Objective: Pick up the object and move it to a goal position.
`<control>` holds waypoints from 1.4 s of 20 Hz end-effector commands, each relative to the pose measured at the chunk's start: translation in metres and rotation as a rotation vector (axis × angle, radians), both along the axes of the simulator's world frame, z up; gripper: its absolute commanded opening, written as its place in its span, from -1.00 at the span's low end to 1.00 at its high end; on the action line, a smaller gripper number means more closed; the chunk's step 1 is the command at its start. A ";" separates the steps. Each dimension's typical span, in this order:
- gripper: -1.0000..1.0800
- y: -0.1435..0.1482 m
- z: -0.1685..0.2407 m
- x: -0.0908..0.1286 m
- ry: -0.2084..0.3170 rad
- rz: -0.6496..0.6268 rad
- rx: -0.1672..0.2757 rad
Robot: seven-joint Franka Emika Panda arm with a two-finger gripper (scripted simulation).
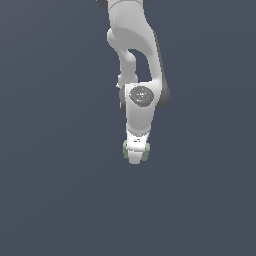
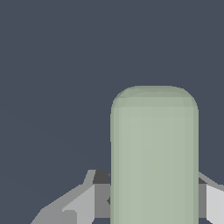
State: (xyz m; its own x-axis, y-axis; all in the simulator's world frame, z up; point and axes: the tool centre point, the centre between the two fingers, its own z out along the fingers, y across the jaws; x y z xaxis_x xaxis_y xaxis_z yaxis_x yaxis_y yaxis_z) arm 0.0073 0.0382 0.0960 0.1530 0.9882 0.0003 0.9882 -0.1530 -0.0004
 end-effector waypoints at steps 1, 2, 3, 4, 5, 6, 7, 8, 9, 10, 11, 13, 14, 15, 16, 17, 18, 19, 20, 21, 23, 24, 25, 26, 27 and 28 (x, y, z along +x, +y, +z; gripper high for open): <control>-1.00 0.000 0.000 0.000 0.000 0.000 0.000; -1.00 0.000 0.000 0.000 0.000 0.000 0.000; -1.00 0.000 0.000 0.000 0.000 0.000 0.000; -1.00 0.000 0.000 0.000 0.000 0.000 0.000; -1.00 0.000 0.000 0.000 0.000 0.000 0.000; -1.00 0.000 0.000 0.000 0.000 0.000 0.000; -1.00 0.000 0.000 0.000 0.000 0.000 0.000; -1.00 0.000 0.000 0.000 0.000 0.000 0.000; -1.00 0.000 0.000 0.000 0.000 0.000 0.000; -1.00 0.000 0.001 0.000 0.000 0.000 0.000; -1.00 -0.001 0.002 0.000 0.000 0.000 0.000; -1.00 -0.003 0.006 -0.001 -0.001 0.000 -0.001; -1.00 -0.004 0.009 -0.002 -0.001 0.000 -0.001; -1.00 -0.005 0.013 -0.002 -0.001 0.000 -0.001; -1.00 -0.007 0.017 -0.003 -0.001 0.000 -0.001; -1.00 -0.008 0.021 -0.004 -0.001 0.000 -0.001; -1.00 -0.010 0.026 -0.005 -0.001 0.000 -0.001; -1.00 -0.013 0.032 -0.006 -0.001 0.000 -0.001; -1.00 -0.015 0.038 -0.008 -0.001 0.000 -0.001; -1.00 -0.017 0.044 -0.009 -0.001 0.000 -0.001; -1.00 -0.023 0.060 -0.012 -0.001 0.000 -0.001; -1.00 -0.026 0.068 -0.014 -0.001 0.000 -0.001; -1.00 -0.030 0.077 -0.016 0.000 0.001 -0.001; -1.00 -0.033 0.087 -0.018 0.000 0.001 -0.001; -1.00 -0.037 0.097 -0.020 0.000 0.001 -0.001; -1.00 -0.041 0.107 -0.022 0.000 0.001 0.000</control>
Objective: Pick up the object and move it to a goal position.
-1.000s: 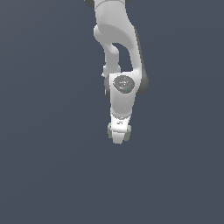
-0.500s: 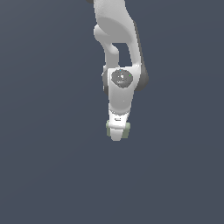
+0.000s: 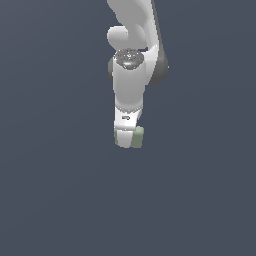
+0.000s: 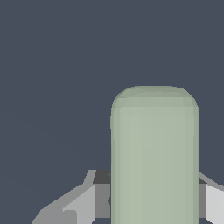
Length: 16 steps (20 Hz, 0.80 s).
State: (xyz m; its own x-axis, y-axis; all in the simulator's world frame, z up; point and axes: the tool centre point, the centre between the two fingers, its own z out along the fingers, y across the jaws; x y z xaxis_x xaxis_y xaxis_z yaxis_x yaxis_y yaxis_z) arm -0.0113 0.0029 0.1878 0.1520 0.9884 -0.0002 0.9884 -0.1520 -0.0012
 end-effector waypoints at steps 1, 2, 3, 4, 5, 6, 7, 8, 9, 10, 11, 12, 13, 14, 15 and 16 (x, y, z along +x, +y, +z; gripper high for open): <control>-1.00 -0.010 0.027 -0.005 -0.001 0.000 0.000; -1.00 -0.014 0.038 -0.007 -0.001 0.001 0.001; -1.00 -0.018 0.050 -0.010 -0.001 0.001 0.001; -1.00 -0.023 0.061 -0.012 -0.001 0.001 0.001; -1.00 -0.027 0.073 -0.014 -0.001 0.001 0.002; -1.00 -0.031 0.084 -0.016 -0.001 0.001 0.002; -1.00 -0.036 0.096 -0.018 -0.002 0.001 0.002; -1.00 -0.040 0.108 -0.021 -0.002 0.001 0.002; -1.00 -0.044 0.119 -0.023 -0.002 0.002 0.003; -1.00 -0.049 0.131 -0.025 -0.002 0.002 0.003; -1.00 -0.053 0.142 -0.027 -0.002 0.002 0.003; -1.00 -0.057 0.153 -0.029 -0.002 0.002 0.003; -1.00 -0.061 0.164 -0.031 -0.002 0.002 0.003; -1.00 -0.065 0.175 -0.033 -0.002 0.002 0.003; -1.00 -0.070 0.186 -0.035 -0.002 0.002 0.003; -1.00 -0.074 0.197 -0.037 -0.002 0.002 0.003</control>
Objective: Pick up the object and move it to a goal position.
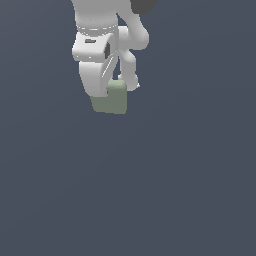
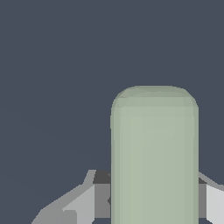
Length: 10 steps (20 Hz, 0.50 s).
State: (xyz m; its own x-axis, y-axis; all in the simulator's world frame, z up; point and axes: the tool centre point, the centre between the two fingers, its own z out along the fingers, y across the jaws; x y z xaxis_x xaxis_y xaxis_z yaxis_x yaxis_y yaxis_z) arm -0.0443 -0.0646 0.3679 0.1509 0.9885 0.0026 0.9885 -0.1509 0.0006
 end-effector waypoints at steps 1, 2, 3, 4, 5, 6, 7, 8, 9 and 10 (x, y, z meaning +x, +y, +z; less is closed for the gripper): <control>-1.00 -0.010 0.027 -0.005 0.001 0.000 0.001; -1.00 -0.014 0.038 -0.007 0.001 0.000 0.001; -1.00 -0.019 0.048 -0.009 0.001 0.000 0.001; -1.00 -0.023 0.059 -0.010 0.001 0.000 0.001; -1.00 -0.027 0.069 -0.012 0.000 0.000 0.000; -1.00 -0.031 0.079 -0.014 0.000 0.000 0.000; -1.00 -0.035 0.088 -0.015 0.001 -0.001 0.000; -1.00 -0.038 0.097 -0.016 0.001 -0.001 0.000; -1.00 -0.041 0.105 -0.017 0.001 -0.001 -0.001; -1.00 -0.044 0.113 -0.018 0.001 -0.001 -0.001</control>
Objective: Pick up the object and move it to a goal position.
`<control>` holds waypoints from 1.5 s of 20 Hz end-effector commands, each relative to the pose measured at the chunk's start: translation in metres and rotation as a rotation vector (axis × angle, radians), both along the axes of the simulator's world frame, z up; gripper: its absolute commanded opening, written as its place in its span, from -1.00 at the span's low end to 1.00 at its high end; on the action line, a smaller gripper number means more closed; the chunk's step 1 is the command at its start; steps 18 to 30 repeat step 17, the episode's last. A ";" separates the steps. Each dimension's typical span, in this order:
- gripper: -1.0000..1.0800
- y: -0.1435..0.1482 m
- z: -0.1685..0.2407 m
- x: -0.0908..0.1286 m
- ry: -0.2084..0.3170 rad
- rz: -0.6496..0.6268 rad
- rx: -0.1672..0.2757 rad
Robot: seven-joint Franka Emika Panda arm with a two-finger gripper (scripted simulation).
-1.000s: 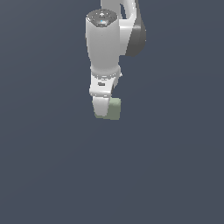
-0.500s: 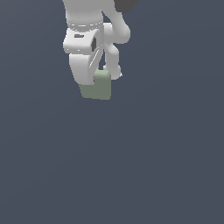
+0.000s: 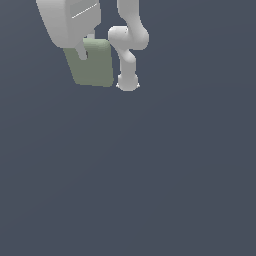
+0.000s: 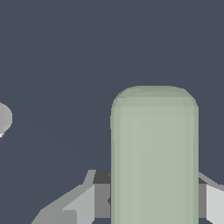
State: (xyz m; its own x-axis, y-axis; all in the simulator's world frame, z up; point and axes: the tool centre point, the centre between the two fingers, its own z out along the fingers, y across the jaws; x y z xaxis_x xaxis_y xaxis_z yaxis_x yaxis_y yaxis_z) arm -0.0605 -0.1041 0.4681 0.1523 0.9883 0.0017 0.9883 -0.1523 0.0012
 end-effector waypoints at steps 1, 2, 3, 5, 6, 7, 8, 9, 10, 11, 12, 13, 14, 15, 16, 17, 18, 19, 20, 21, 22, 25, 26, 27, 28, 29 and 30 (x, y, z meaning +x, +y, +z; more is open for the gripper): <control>-1.00 -0.008 0.020 -0.003 0.001 0.000 0.000; -1.00 -0.010 0.026 -0.004 0.001 0.000 0.000; -1.00 -0.013 0.032 -0.005 0.001 0.000 -0.001; -1.00 -0.017 0.042 -0.006 0.001 0.000 -0.001; -1.00 -0.019 0.046 -0.006 0.001 0.000 -0.001; -1.00 -0.020 0.050 -0.006 0.001 -0.001 -0.001; -1.00 -0.022 0.054 -0.007 0.001 -0.001 -0.001; -1.00 -0.023 0.057 -0.007 0.001 -0.001 -0.001; -1.00 -0.024 0.059 -0.007 0.001 -0.001 -0.001; -1.00 -0.025 0.061 -0.007 0.001 -0.001 -0.001; -1.00 -0.026 0.063 -0.007 0.001 -0.001 -0.001; -1.00 -0.026 0.065 -0.007 0.001 -0.001 -0.001; -1.00 -0.027 0.066 -0.007 0.001 -0.001 -0.001; -1.00 -0.027 0.066 -0.007 0.001 -0.001 -0.001; -1.00 -0.027 0.067 -0.007 0.001 -0.001 -0.001; -1.00 -0.027 0.067 -0.007 0.001 -0.001 -0.001; -1.00 -0.027 0.067 -0.007 0.001 -0.001 -0.001; -1.00 -0.027 0.067 -0.007 0.001 -0.001 -0.001; -1.00 -0.027 0.067 -0.007 0.001 -0.001 -0.001; -1.00 -0.027 0.067 -0.007 0.001 -0.001 -0.001; -1.00 -0.027 0.067 -0.007 0.001 -0.001 -0.001; -1.00 -0.027 0.067 -0.007 0.001 -0.001 -0.001; -1.00 -0.027 0.067 -0.007 0.001 -0.001 -0.001; -1.00 -0.027 0.067 -0.007 0.001 -0.001 -0.001; -1.00 -0.027 0.067 -0.007 0.001 -0.001 -0.001; -1.00 -0.027 0.067 -0.007 0.001 -0.001 -0.001; -1.00 -0.027 0.067 -0.007 0.001 -0.001 -0.001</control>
